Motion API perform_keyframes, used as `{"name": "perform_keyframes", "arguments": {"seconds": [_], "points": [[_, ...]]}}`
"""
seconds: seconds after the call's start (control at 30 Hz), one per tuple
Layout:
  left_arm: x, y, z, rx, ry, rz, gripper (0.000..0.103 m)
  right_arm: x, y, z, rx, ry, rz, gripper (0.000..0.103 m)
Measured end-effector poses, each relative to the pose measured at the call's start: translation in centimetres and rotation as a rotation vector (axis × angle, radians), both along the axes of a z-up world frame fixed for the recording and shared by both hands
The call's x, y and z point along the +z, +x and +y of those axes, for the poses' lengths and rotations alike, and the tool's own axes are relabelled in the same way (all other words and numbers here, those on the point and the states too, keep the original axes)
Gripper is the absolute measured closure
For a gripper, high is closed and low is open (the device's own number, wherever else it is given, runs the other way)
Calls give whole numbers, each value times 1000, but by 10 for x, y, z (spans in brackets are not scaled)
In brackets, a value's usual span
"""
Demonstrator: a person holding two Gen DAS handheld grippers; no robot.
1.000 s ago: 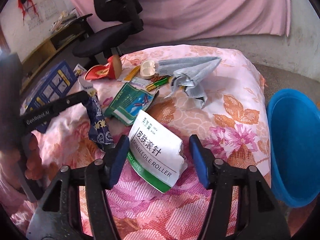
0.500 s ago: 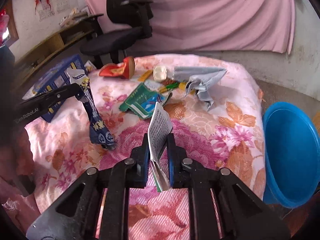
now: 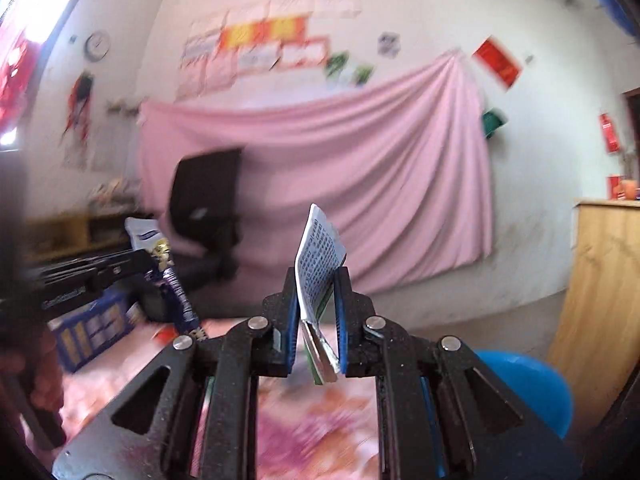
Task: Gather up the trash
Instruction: 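Carry both items to the blue basin and open both tools to drop them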
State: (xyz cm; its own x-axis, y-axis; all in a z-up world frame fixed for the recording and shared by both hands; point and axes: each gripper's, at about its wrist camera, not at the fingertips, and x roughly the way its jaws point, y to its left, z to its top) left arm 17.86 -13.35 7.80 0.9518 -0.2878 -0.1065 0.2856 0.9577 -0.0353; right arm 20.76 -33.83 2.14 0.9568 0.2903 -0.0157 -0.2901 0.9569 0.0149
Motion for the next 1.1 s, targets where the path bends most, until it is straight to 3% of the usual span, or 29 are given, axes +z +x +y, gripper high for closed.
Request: {"name": "perform_keyframes", "arguments": {"seconds": [0.2,0.43,0.57,0.67,0.87,1.07,1.1], "points": [[-1,32,-63,-128,20,6,96,0,15,-43,-137,147,-16,57],[-22,85,-132,-180,69,169,95,-12,26,-97,-313,179,43,57],[-39,119,-162,-230,111,308,95,-27,44,-132,-410,216,140,57],[-44,132,-176,-242,121,364,95,-41,62,-158,-442,264,246,57],[-64,160,-191,-195,161,495,95,-64,82,-177,-452,272,398,56],[-75,172,-198,-200,159,565,93,-79,93,-183,-441,285,493,54],[-75,172,-199,-202,157,568,89,-79,94,-181,-436,286,502,54]]}}
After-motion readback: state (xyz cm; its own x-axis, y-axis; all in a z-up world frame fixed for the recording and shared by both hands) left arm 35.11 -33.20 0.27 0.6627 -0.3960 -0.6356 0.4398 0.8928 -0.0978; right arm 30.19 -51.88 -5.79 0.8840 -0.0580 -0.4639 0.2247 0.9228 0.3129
